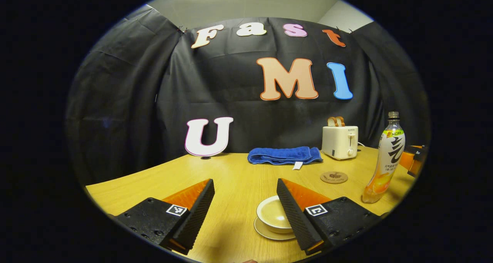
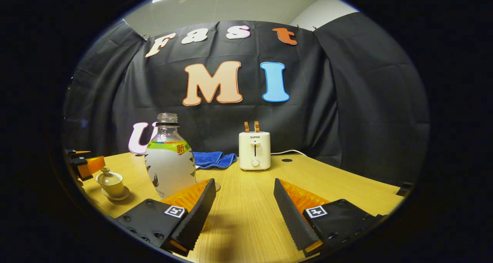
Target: Open the teacup lid with one hand, grasp the water bottle and pour water into the teacup with the other hand; after pouring, place the water bottle on the coaster and then close the teacup lid.
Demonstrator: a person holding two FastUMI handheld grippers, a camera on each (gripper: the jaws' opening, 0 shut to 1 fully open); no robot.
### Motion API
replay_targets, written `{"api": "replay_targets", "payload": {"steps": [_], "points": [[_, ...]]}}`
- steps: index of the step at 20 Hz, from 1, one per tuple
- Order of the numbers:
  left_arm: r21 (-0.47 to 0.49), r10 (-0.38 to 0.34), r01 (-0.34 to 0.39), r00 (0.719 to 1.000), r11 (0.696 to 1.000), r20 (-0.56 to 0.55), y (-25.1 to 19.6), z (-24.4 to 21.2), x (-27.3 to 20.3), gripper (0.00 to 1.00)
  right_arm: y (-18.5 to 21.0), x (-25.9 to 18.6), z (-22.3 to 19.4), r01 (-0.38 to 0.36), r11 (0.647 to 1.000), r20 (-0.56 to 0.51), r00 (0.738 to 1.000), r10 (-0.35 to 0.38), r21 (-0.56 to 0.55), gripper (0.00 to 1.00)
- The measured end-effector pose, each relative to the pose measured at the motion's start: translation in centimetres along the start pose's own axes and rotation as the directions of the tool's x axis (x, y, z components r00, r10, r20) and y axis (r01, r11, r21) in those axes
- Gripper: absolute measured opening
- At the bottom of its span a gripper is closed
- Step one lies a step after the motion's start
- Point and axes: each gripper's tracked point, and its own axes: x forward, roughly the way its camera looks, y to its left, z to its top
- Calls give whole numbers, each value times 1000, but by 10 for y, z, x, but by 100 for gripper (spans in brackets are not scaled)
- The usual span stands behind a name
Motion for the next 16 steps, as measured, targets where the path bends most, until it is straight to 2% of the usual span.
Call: {"api": "replay_targets", "payload": {"steps": [2, 4, 7, 10, 16], "points": [[-26, -38, 38, 999, 999, 5, -10, 7, -2, 95, 0, 1, 1, 0, 1000, 0, 1000, 0, 0, 96], [-14, -72, 72, 997, 997, 3, -18, 12, -2, 95, 0, 2, 1, -1, 1000, 1, 1000, 1, 0, 95], [13, -135, 136, 990, 991, -50, -35, 1, 0, 95, 0, 1, 0, -1, 1000, 2, 1000, 1, 0, 96], [-4, -163, 164, 981, 987, -104, -42, -10, 3, 95, 0, 1, 1, -1, 1000, 2, 1000, 1, 0, 95], [-2, -190, 193, 963, 981, -193, -50, -27, 3, 79, 3, 1, 0, -17, 1000, 3, 1000, 17, 0, 95]]}}
